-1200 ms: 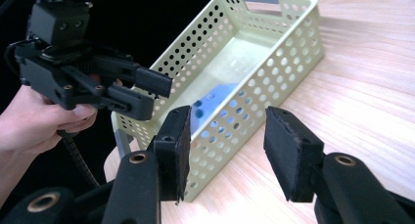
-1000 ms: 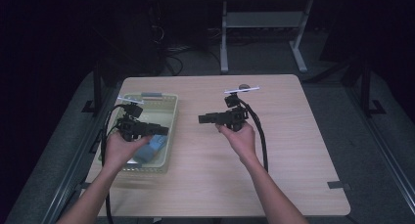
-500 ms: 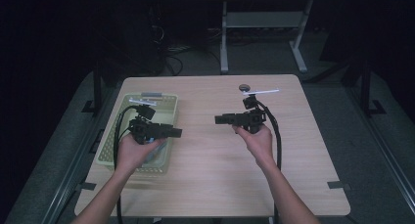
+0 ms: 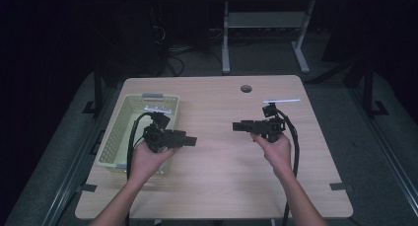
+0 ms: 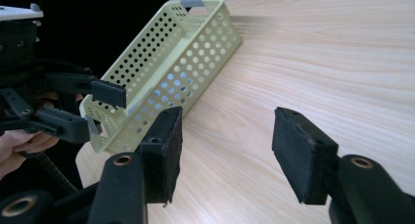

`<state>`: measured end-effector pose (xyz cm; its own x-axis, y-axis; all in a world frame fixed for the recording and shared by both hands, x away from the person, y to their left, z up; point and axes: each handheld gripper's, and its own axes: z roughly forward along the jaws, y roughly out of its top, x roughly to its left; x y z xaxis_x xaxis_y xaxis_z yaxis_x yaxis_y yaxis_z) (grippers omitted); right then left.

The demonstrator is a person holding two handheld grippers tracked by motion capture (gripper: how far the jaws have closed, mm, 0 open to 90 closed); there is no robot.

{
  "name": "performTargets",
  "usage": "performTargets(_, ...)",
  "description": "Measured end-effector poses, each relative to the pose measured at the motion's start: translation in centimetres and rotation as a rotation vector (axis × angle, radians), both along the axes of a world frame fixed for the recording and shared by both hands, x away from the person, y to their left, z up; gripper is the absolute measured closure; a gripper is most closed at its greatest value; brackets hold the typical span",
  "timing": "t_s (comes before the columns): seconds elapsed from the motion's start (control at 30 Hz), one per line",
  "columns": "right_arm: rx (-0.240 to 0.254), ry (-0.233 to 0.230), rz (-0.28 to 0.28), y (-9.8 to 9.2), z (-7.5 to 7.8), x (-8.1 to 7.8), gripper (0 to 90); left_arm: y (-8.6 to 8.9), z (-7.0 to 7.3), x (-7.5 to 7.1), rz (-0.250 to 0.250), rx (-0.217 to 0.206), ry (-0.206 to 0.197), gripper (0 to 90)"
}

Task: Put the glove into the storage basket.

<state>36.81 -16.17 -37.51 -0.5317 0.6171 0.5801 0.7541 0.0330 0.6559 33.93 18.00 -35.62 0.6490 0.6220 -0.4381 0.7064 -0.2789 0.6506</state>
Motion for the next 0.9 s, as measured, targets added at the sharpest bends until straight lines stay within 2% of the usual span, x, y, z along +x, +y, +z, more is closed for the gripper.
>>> performTargets(0.27,-0.019,-0.002,-0.035,-2.5,-0.9,-1.1,39.6,-2.1,-1.0,-0.7,-0.024,-0.014,-0.003,30.7)
performTargets(0.6,-0.034,0.020,-0.081,-5.6,-2.4,-2.5,37.1,-4.6,-2.6,-2.1,-0.061,-0.021,-0.019,28.5)
performTargets(0.9,-0.051,0.046,-0.088,-7.1,-4.5,-4.5,34.3,-6.2,-4.1,-3.9,-0.092,-0.035,-0.042,28.4)
